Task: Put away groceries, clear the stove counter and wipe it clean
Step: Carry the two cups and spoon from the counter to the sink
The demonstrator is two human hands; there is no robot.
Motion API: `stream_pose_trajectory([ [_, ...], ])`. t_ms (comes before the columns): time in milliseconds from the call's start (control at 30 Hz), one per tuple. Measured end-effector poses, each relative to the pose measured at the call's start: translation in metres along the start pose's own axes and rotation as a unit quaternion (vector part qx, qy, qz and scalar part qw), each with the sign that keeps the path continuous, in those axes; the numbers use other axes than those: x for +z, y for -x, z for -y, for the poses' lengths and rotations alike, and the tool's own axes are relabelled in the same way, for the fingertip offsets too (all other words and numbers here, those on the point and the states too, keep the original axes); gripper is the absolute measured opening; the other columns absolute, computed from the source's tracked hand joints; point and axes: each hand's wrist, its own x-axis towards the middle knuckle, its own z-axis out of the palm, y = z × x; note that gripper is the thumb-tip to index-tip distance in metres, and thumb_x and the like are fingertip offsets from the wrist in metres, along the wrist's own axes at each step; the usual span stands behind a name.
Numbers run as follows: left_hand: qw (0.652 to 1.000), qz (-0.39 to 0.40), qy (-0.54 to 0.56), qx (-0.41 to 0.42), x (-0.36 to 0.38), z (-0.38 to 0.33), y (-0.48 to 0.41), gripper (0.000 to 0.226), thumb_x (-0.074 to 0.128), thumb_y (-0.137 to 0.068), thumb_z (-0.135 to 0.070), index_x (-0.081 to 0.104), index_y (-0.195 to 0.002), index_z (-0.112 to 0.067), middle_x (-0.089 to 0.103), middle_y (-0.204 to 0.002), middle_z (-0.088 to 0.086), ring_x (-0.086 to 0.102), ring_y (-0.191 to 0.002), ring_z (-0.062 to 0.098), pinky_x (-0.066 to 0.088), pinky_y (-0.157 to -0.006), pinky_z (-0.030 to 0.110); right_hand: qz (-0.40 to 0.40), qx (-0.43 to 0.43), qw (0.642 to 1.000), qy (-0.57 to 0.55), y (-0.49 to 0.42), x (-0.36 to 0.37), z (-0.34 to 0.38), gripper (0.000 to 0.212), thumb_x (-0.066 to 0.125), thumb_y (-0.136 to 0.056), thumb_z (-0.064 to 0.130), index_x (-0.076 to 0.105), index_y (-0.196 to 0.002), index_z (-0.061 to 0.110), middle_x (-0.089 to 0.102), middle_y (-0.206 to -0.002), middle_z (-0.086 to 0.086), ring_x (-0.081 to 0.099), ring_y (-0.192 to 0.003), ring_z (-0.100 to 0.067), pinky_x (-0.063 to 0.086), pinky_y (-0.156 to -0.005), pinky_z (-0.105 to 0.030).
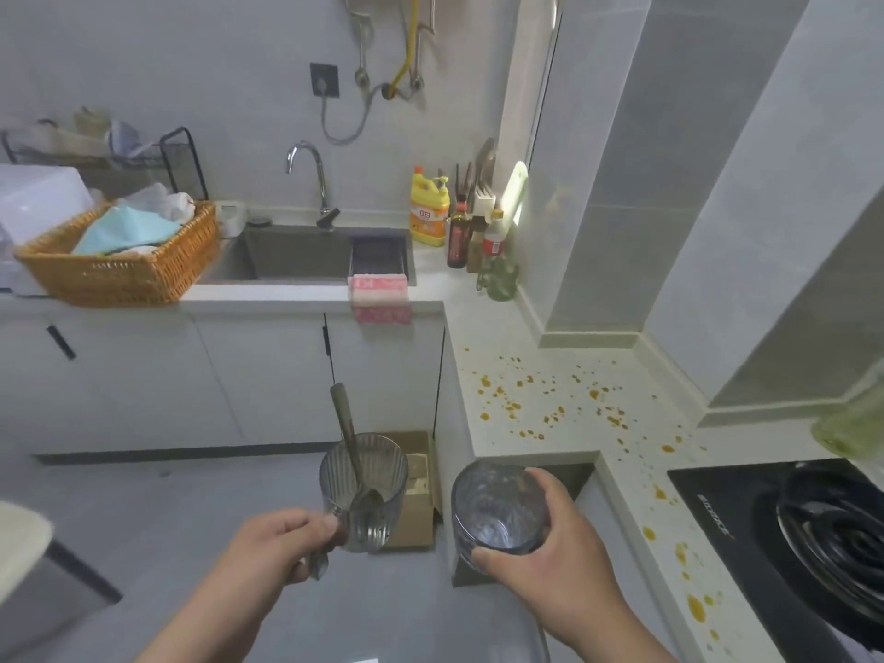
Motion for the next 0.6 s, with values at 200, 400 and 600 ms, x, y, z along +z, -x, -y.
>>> stream_pose_trajectory([
  [200, 1.0, -0.013, 0.019, 0.0, -0.017, -0.017, -0.051, 0.019, 0.065, -0.084, -0.012, 0.075, -0.071, -0.003, 0.064, -0.07, 0.01, 0.048, -0.058, 0.014, 0.036, -0.061, 0.027, 0.01, -0.008, 1.0, -0.003, -0.057, 0.015, 0.024, 0.086, 0.086, -0.048, 0.049, 0.035, -0.118, 0.052, 0.05, -0.116, 0.028, 0.052, -0.106, 0.001, 0.041, -0.069, -0.007],
  [400, 1.0, 0.012, 0.011, -0.003, -0.049, -0.047, -0.117, 0.052, 0.072, -0.039, -0.047, 0.076, -0.071, -0.006, 0.065, -0.062, 0.008, 0.05, -0.054, 0.013, 0.037, -0.058, 0.026, -0.013, -0.005, 1.0, -0.005, -0.113, 0.042, 0.053, 0.091, 0.086, -0.046, 0.05, 0.034, -0.121, 0.053, 0.047, -0.117, 0.031, 0.05, -0.106, 0.005, 0.039, -0.075, -0.006],
  [600, 0.998, 0.057, -0.012, 0.002, -0.093, -0.08, -0.209, 0.02, 0.078, -0.068, -0.025, 0.076, -0.069, -0.005, 0.064, -0.066, 0.012, 0.049, -0.063, 0.02, 0.037, -0.06, 0.026, -0.068, 0.039, 0.996, -0.046, -0.179, 0.091, 0.083, 0.092, 0.084, -0.036, 0.049, 0.039, -0.116, 0.051, 0.052, -0.114, 0.031, 0.056, -0.103, 0.003, 0.052, -0.086, -0.019],
])
